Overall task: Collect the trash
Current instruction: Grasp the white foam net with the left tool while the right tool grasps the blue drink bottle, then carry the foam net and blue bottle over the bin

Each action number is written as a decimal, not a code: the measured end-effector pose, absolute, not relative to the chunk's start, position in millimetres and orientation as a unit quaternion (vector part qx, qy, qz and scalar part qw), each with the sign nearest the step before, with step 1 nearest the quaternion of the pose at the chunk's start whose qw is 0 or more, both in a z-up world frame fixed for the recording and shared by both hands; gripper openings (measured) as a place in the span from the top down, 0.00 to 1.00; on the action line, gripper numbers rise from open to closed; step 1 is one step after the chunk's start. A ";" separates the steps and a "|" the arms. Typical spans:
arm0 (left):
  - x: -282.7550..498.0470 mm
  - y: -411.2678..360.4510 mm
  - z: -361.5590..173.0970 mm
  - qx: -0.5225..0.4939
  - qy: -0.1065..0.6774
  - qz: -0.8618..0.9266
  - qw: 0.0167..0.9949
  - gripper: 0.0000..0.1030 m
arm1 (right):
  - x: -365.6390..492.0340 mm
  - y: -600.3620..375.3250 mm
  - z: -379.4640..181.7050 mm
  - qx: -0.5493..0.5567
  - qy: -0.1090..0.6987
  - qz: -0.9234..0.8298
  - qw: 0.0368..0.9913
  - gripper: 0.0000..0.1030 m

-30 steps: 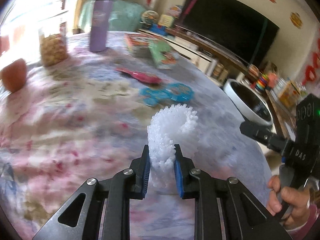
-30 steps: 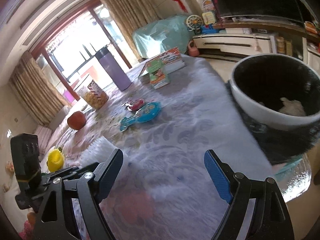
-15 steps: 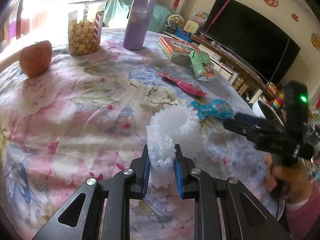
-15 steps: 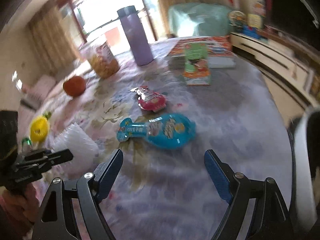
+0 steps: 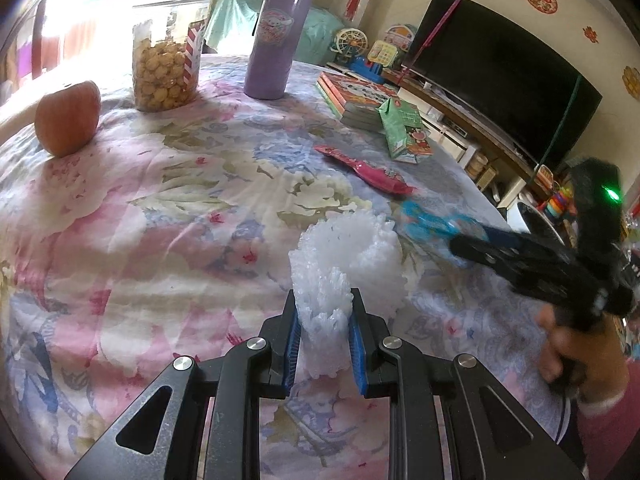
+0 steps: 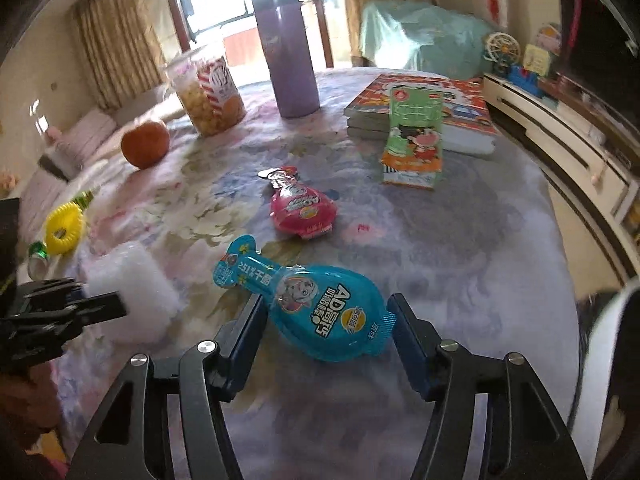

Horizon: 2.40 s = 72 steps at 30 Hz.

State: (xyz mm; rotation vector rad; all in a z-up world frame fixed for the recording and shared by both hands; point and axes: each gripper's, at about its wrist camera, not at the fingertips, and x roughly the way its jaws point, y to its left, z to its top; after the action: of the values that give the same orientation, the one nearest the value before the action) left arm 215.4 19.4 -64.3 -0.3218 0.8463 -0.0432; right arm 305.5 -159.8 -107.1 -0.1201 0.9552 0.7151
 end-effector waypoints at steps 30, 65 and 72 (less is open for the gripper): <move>219.3 -18.8 -57.2 -0.139 0.409 -0.070 0.899 0.80 | 244.7 -221.5 -104.4 -0.035 0.450 0.307 0.838 0.47; 259.4 -167.9 -32.3 -0.056 0.400 -0.202 0.892 0.81 | 226.3 -358.8 -59.0 0.071 0.418 0.149 0.893 0.47; 273.3 -189.7 -29.5 -0.043 0.398 -0.212 0.892 0.81 | 234.1 -377.1 -57.8 0.077 0.416 0.133 0.896 0.47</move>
State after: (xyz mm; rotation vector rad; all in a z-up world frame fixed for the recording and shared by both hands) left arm 273.3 -189.7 -29.5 -0.0886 0.8252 -0.4396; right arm 234.1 -377.1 -57.8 0.1605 0.8627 0.2764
